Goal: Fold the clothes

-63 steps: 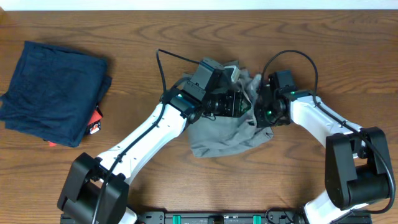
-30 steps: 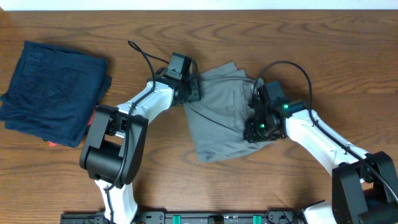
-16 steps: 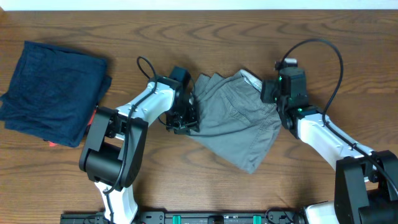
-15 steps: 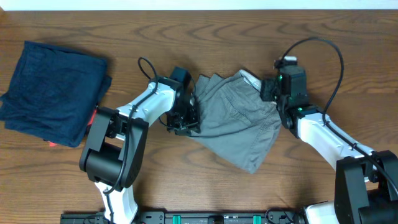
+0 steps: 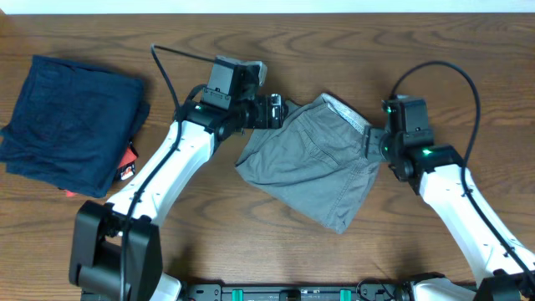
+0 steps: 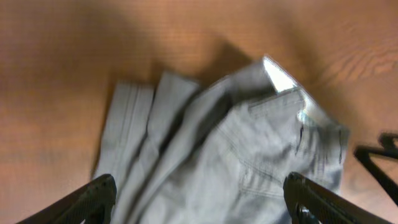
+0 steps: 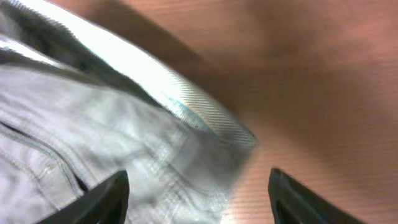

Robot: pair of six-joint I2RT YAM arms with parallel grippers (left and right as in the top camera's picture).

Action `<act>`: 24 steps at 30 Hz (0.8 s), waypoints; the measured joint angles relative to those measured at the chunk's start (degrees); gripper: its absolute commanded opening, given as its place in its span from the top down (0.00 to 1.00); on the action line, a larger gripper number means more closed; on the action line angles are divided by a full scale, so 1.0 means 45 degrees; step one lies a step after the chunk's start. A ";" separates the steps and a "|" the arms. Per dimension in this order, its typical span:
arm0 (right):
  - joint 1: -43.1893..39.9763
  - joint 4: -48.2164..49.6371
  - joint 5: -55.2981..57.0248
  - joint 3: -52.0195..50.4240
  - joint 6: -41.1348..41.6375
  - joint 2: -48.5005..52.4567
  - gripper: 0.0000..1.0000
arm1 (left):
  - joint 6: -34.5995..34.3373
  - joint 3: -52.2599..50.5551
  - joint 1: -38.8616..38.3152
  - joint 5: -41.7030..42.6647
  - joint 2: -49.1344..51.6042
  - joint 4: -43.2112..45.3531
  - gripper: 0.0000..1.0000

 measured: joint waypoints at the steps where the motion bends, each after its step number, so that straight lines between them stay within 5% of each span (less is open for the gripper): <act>1: -0.0073 -0.0408 0.0029 -0.0005 0.0136 -0.0010 0.29 | 0.0136 0.0000 -0.0010 -0.0063 0.0160 0.0461 0.13; 6: -0.0141 -0.1151 -0.0204 -0.0097 0.0743 0.0175 0.29 | 0.0602 0.0000 -0.0039 -0.0204 0.1511 0.1831 0.23; 16: -0.0141 -0.0199 -0.1083 -0.0826 0.1418 0.0991 0.31 | 0.1030 -0.0005 -0.1059 0.0563 0.3400 0.2817 0.23; 21: -0.0141 0.1010 -0.1321 -0.1069 0.1515 0.1763 0.56 | 0.1185 -0.0005 -0.1525 0.0636 0.3419 0.2934 0.25; 24: -0.0141 0.1389 -0.1506 -0.1122 0.1588 0.2181 0.88 | 0.1205 -0.0005 -0.1549 0.0631 0.3424 0.2929 0.31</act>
